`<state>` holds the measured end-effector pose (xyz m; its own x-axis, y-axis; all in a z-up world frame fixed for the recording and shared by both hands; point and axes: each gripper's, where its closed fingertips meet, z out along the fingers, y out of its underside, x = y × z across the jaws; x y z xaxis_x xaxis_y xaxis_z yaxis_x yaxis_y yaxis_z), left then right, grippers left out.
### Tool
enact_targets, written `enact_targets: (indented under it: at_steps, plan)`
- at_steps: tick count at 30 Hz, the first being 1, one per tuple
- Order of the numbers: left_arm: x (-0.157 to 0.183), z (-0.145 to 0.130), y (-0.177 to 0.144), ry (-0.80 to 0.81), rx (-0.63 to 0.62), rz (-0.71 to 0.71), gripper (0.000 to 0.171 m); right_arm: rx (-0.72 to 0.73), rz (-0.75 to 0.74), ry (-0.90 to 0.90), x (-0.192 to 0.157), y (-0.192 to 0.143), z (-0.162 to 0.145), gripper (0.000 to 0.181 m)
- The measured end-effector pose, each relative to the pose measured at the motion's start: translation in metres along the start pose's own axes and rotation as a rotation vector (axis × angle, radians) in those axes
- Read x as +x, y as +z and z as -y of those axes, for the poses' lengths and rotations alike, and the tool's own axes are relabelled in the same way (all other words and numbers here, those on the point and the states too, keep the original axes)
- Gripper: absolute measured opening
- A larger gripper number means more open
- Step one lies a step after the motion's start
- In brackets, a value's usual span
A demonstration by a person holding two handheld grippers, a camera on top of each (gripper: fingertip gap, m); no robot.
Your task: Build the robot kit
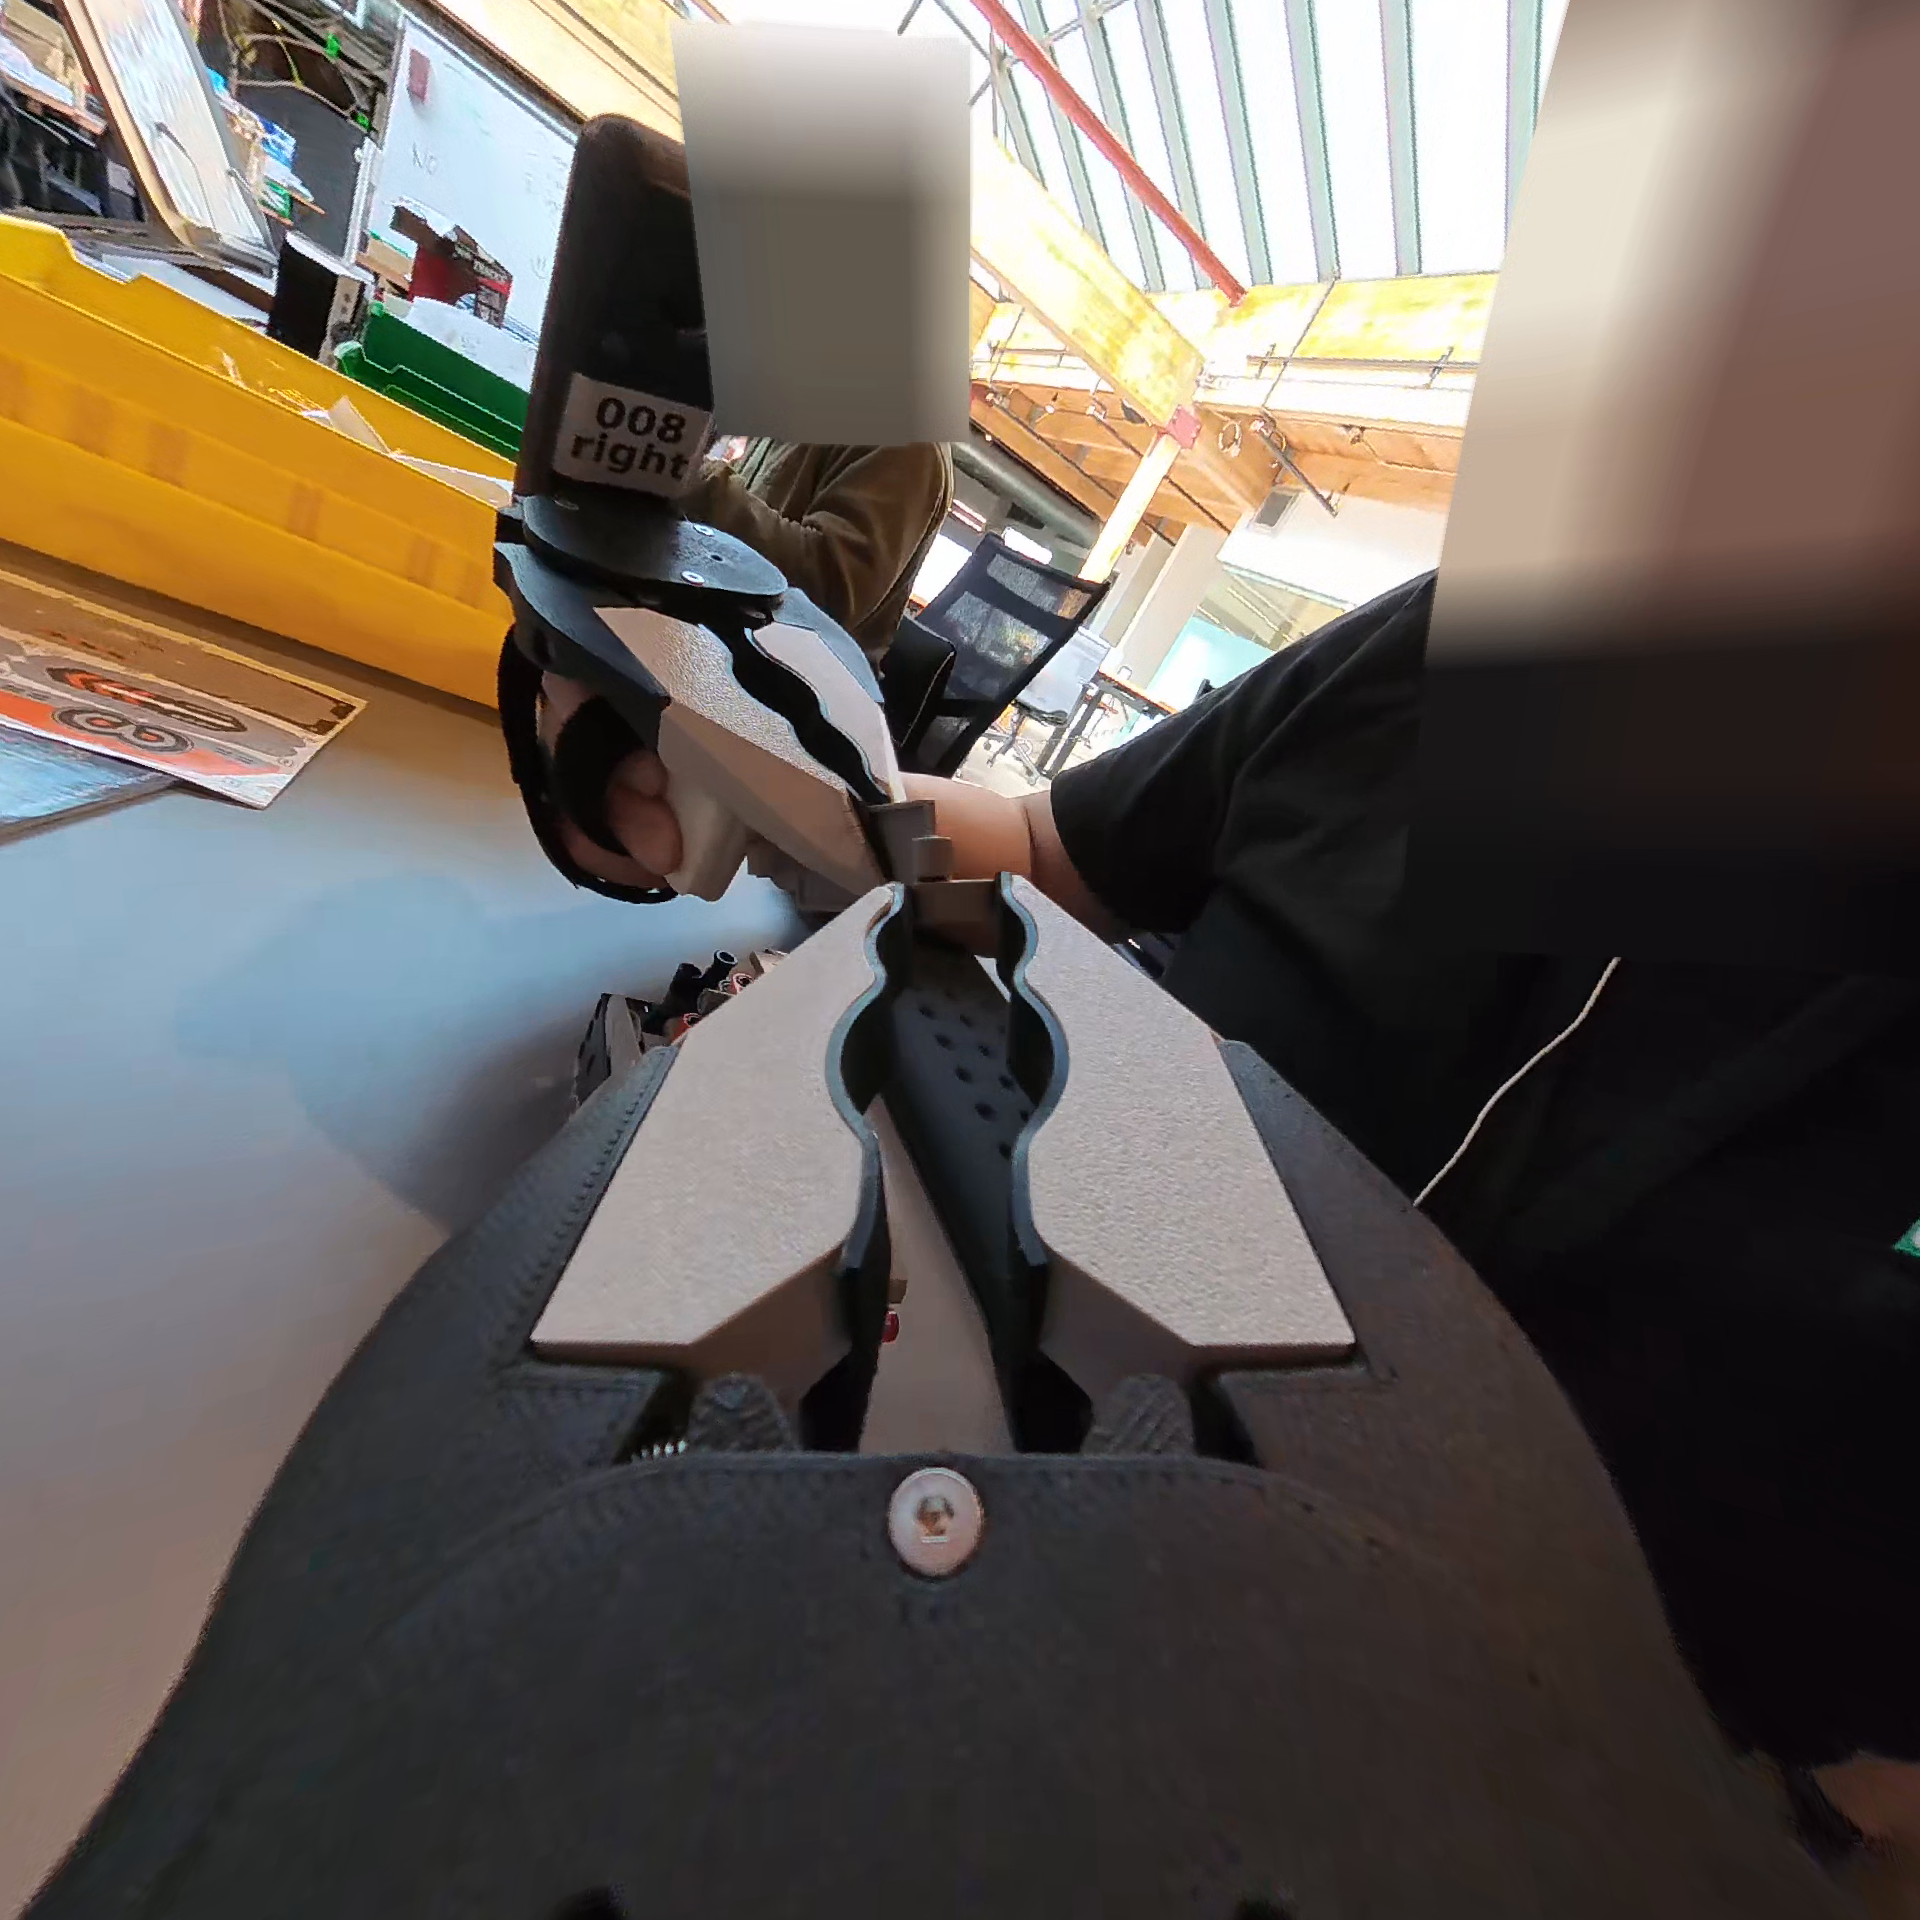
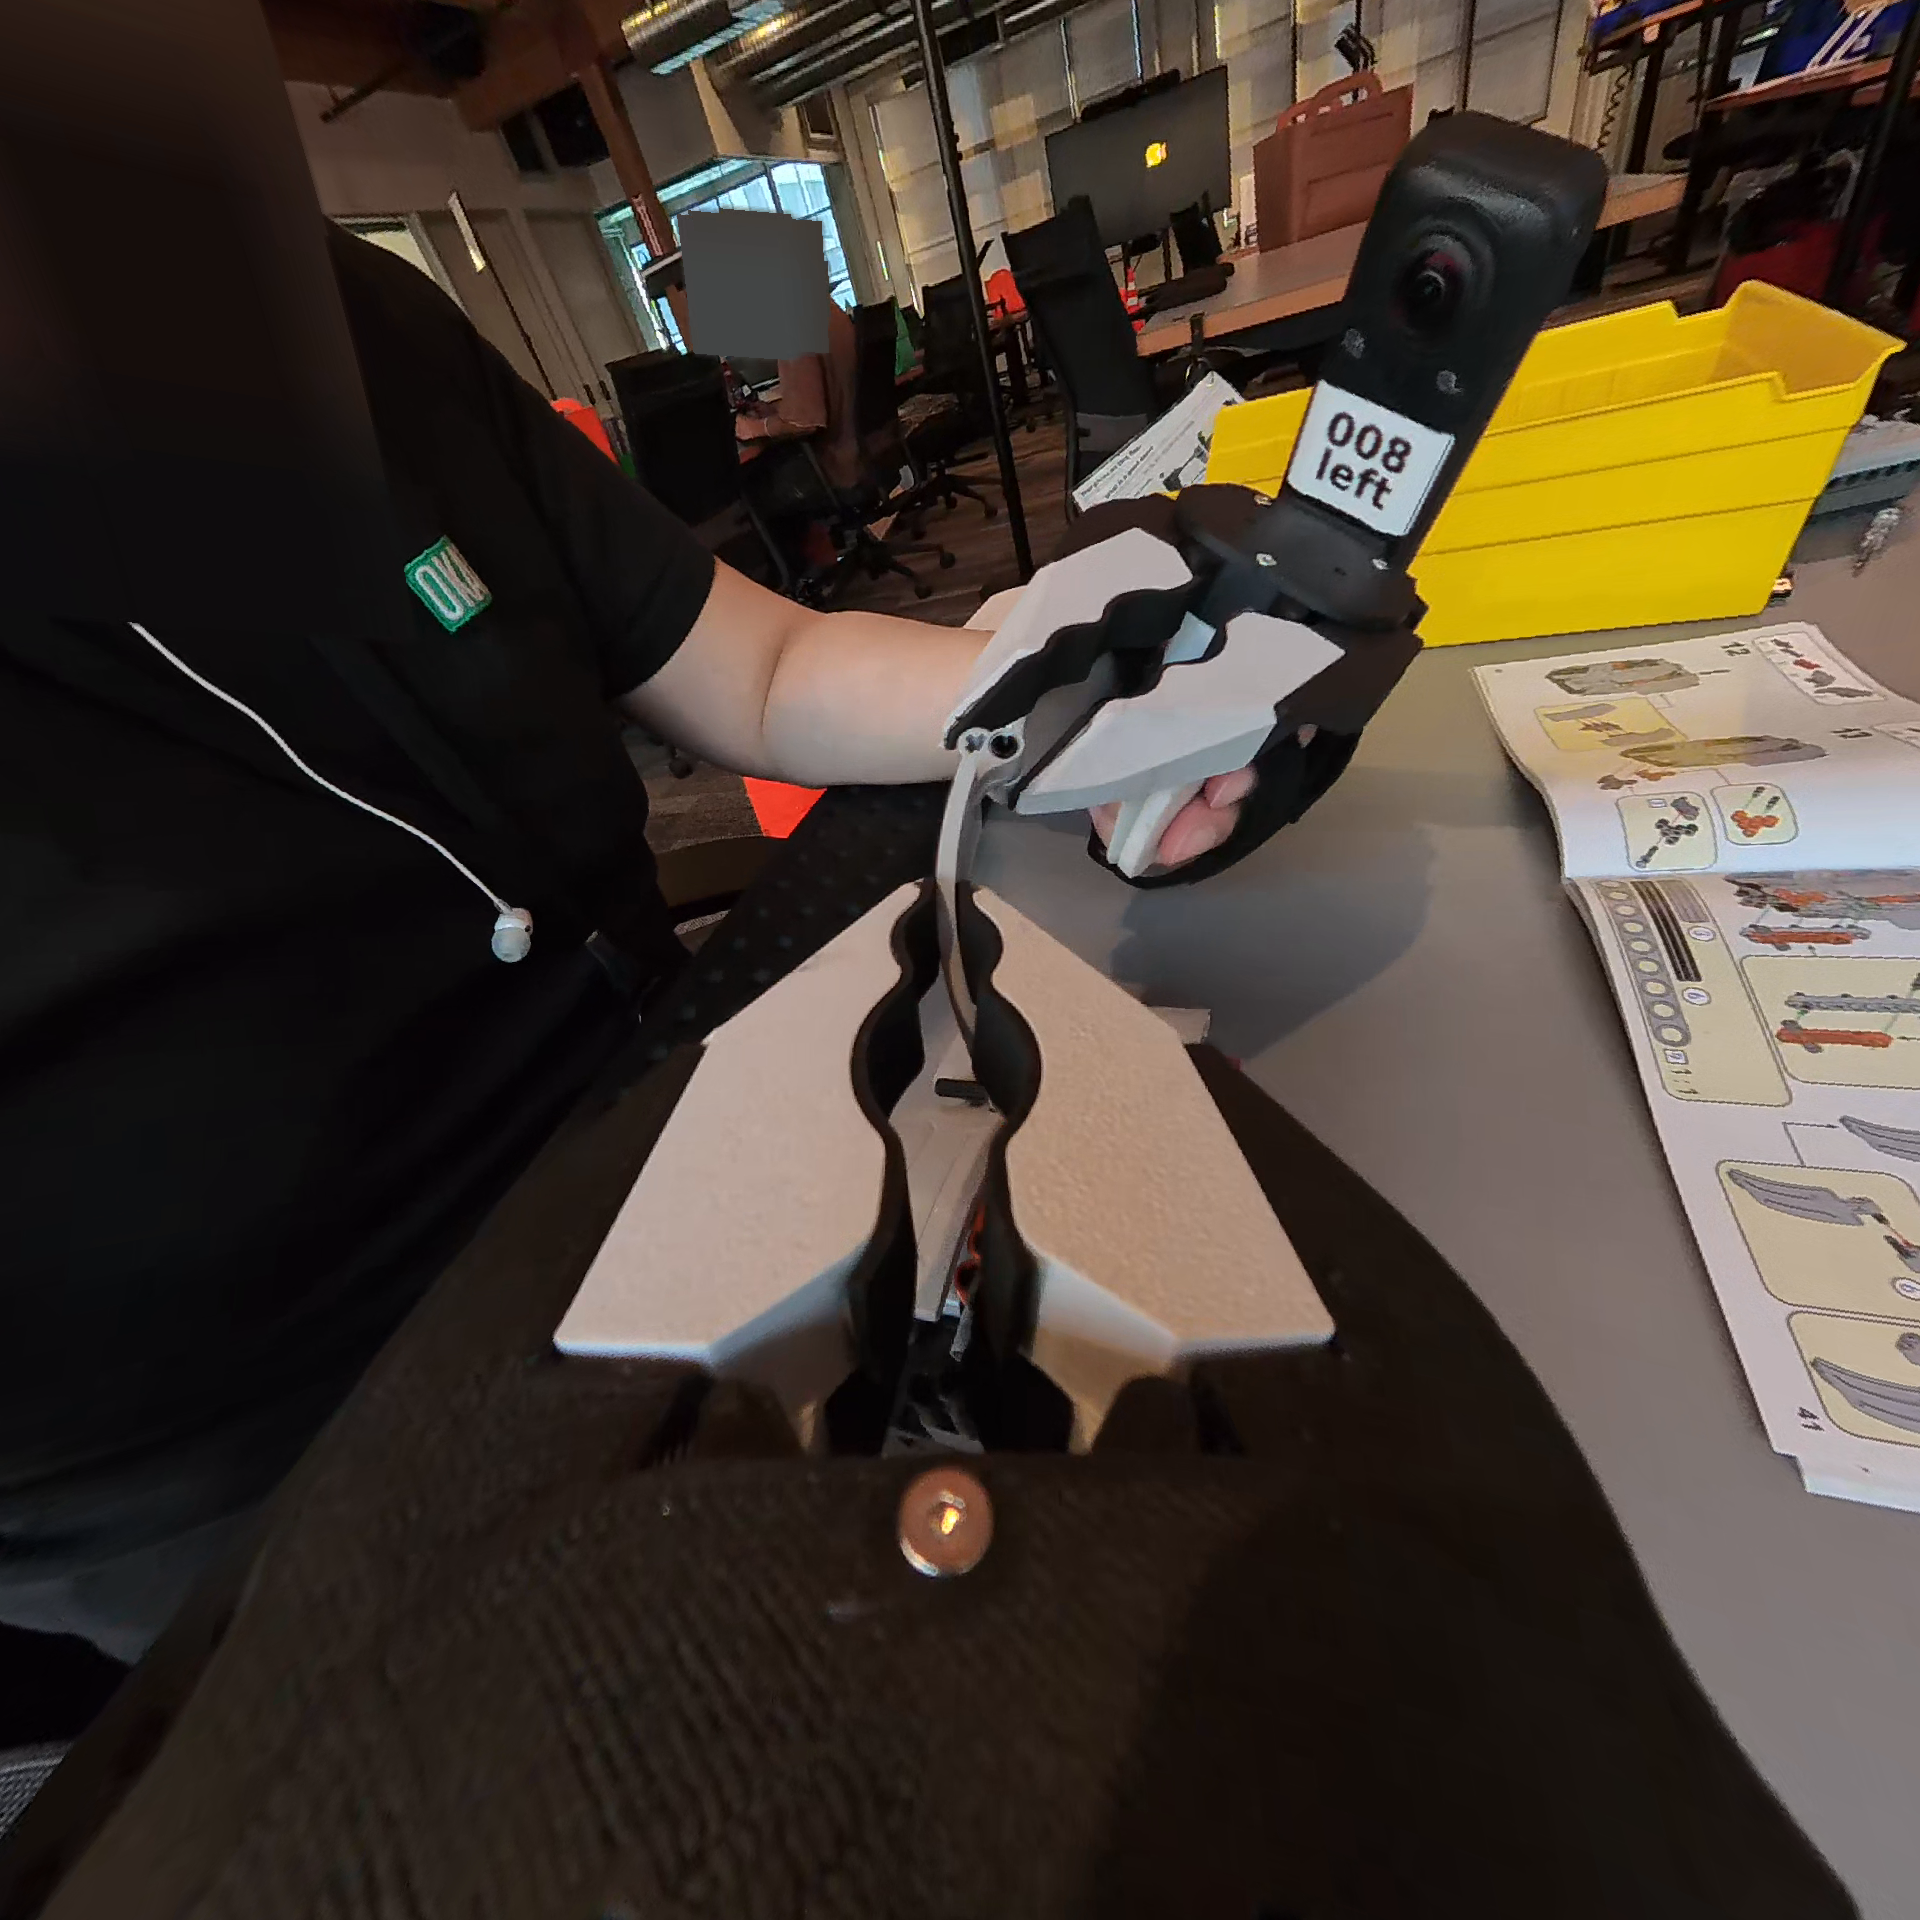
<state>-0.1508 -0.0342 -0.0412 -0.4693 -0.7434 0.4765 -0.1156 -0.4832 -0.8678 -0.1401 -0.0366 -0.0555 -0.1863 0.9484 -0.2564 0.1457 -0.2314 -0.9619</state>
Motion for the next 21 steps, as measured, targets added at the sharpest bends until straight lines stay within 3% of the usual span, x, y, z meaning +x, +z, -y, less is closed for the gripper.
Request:
enact_targets:
  at_steps: [21]
  plan:
    - [-0.027, 0.007, -0.008, 0.154, 0.004, 0.238, 0.013, 0.026, -0.109, 0.075, 0.024, -0.008, -0.001, 0.0]
